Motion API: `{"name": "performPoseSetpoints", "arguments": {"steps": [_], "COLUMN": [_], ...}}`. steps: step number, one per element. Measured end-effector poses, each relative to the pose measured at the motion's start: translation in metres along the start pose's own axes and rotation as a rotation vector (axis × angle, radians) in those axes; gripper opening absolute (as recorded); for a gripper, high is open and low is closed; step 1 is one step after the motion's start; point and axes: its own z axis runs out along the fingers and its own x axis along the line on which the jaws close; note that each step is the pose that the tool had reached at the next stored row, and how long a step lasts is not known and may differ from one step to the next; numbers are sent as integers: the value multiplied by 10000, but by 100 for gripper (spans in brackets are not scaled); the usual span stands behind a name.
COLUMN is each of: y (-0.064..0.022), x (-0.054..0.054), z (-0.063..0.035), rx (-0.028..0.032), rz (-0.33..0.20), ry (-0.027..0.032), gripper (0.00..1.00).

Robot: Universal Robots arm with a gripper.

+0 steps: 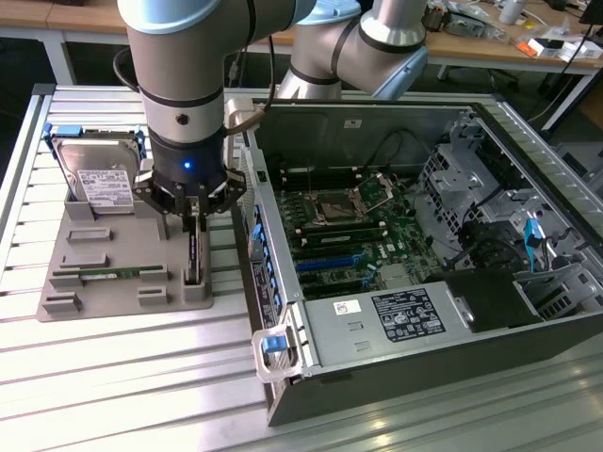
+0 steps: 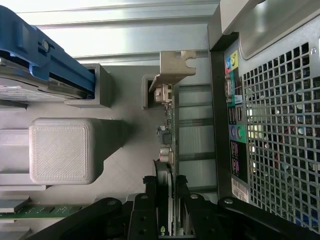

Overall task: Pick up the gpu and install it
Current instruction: 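Pick up the gpu and move the gpu toward the slot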

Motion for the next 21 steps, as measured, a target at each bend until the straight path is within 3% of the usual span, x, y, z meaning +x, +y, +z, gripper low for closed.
{"name": "performPoseSetpoints", "arguments": {"steps": [21], "y": [2], "x": [-1], "z": [-54], "rx": [0], "rz": [0], "ry": [0], "gripper": [27]}}
